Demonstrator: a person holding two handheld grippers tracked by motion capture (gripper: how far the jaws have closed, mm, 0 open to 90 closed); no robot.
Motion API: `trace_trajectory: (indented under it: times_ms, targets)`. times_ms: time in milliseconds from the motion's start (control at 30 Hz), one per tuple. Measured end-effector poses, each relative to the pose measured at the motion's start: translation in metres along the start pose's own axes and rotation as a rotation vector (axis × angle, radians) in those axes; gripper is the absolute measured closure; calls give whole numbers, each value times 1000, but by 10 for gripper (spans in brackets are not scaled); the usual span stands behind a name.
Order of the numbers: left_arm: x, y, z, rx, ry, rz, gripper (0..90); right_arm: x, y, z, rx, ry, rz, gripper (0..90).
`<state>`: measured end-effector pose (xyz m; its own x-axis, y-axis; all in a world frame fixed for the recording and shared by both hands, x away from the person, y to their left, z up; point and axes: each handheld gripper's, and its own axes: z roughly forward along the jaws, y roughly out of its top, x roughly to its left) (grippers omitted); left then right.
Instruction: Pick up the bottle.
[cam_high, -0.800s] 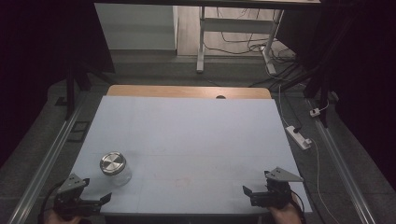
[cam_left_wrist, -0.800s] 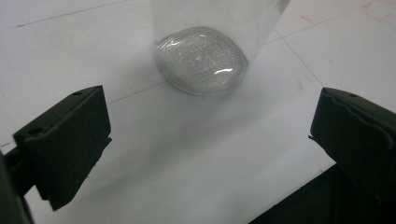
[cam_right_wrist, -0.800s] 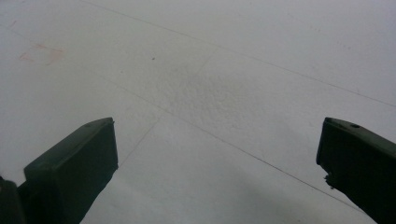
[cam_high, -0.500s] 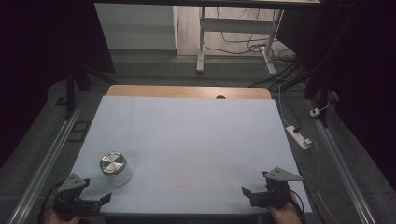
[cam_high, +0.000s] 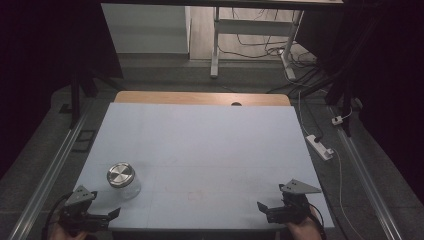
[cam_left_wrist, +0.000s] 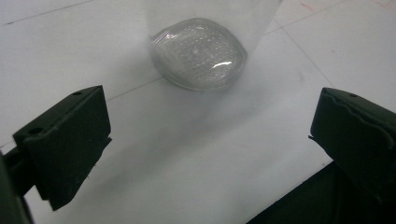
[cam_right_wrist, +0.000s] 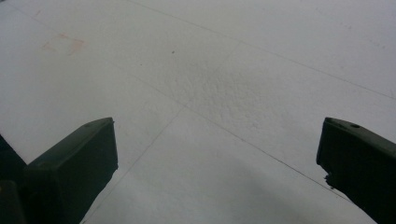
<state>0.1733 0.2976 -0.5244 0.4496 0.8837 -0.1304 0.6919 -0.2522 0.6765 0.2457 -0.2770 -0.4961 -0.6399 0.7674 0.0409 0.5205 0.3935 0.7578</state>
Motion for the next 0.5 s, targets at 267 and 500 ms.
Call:
trace_trajectory:
  times_ms: [267,500]
  targets:
    - [0,6,-4,-46,-17,6,0,0,0,1,7,5,-5,0]
    - [2,9,-2,-48,-37,20,0,0,0,1,13,8,-9,0]
